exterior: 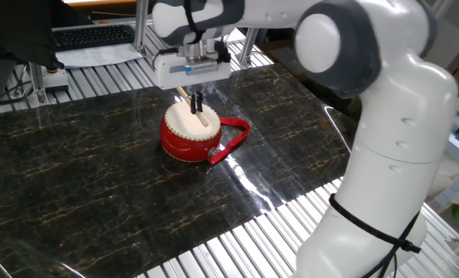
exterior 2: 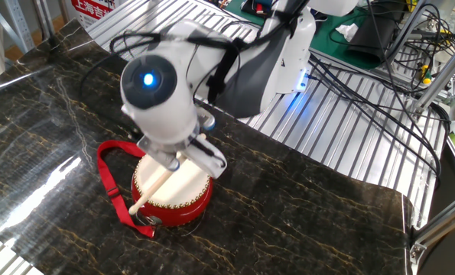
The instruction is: Play the drum
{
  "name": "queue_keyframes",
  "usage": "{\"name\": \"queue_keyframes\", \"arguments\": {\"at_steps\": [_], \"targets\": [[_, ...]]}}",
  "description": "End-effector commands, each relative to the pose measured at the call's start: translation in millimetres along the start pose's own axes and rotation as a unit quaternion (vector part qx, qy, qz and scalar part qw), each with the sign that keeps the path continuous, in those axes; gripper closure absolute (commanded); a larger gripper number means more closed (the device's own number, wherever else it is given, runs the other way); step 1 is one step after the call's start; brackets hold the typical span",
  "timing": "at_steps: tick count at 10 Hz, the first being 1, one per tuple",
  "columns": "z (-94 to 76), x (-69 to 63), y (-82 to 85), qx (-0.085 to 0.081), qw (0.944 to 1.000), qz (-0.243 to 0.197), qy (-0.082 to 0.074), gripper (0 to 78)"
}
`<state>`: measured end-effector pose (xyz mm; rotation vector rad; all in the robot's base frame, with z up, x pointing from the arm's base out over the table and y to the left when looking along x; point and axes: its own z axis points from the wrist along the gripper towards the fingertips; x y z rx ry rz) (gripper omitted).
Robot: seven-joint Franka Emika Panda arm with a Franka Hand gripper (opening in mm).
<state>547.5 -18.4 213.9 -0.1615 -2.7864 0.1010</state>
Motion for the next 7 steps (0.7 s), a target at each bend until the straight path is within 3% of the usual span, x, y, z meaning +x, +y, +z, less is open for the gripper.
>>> {"name": "queue_keyframes", "arguments": {"at_steps": [1, 2, 4, 5, 7], "targets": [[-4.0, 23.9, -5.8, -0.013, 0.9992, 0.015, -0.035, 76.4], [0.1, 30.5, -2.9, -0.016, 0.9981, 0.023, -0.055, 76.4], [6.9, 33.7, 0.4, -0.022, 0.9962, 0.027, -0.080, 76.4], [8.3, 33.7, 0.1, -0.032, 0.9941, 0.027, -0.100, 76.4], [8.0, 33.5, -0.2, -0.041, 0.9914, 0.030, -0.120, 76.4]]}}
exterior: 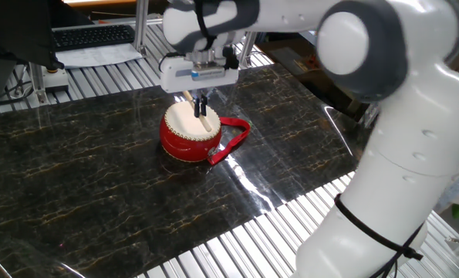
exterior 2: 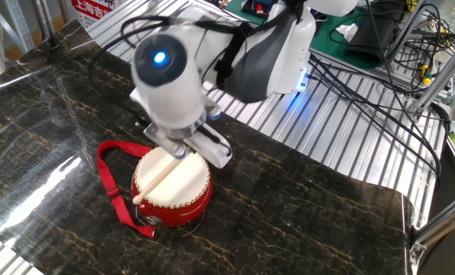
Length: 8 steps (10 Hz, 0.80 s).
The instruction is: Play the drum
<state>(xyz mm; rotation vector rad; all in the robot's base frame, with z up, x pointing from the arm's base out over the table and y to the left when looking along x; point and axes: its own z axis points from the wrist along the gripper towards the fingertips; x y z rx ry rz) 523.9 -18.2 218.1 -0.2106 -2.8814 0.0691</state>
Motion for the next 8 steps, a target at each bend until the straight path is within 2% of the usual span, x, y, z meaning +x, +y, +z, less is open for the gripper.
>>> {"name": "queue_keyframes", "arguments": {"at_steps": [1, 4, 7, 8], "targets": [[3.0, 10.2, 1.9, -0.026, 0.9964, 0.018, -0.079, 76.4], [6.8, 3.7, 5.9, -0.028, 0.9960, 0.019, -0.083, 76.4], [9.0, -2.6, 8.0, -0.025, 0.9966, 0.013, -0.077, 76.4], [7.5, -5.1, 6.3, -0.023, 0.9975, 0.012, -0.066, 76.4]]}}
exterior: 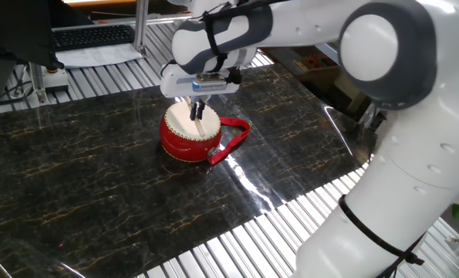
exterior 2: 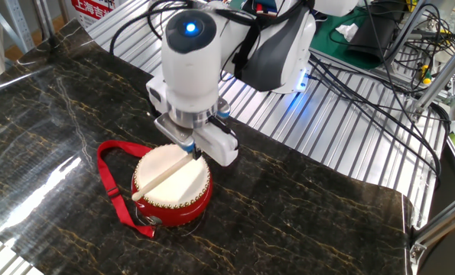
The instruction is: Play the drum
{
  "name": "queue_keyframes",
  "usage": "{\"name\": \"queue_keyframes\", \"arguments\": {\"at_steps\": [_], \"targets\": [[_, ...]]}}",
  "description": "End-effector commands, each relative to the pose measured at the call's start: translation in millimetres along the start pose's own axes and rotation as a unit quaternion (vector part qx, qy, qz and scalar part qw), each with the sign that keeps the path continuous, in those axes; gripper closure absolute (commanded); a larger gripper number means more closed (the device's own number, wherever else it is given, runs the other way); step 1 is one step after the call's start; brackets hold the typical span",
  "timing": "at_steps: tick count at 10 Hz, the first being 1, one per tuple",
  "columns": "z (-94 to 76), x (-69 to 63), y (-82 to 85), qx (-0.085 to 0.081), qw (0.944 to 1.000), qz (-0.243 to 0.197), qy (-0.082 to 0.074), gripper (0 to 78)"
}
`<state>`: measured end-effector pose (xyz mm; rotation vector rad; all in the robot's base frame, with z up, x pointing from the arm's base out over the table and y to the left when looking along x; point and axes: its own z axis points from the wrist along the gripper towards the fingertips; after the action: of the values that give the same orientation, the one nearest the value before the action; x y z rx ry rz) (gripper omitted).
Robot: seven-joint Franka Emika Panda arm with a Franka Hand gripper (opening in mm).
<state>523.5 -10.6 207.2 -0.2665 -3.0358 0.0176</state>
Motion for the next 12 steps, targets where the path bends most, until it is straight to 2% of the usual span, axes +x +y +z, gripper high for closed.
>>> {"name": "queue_keyframes", "arguments": {"at_steps": [1, 2, 3, 12], "targets": [[-2.6, -6.6, -2.2, 0.004, 0.9998, -0.002, 0.018, 76.4], [-1.0, -12.5, -2.0, 0.007, 0.9996, -0.002, 0.029, 76.4], [0.6, -14.2, -1.0, 0.008, 0.9995, 0.002, 0.030, 76.4], [1.0, -14.6, -0.7, 0.012, 0.9984, -0.007, 0.055, 76.4]]}}
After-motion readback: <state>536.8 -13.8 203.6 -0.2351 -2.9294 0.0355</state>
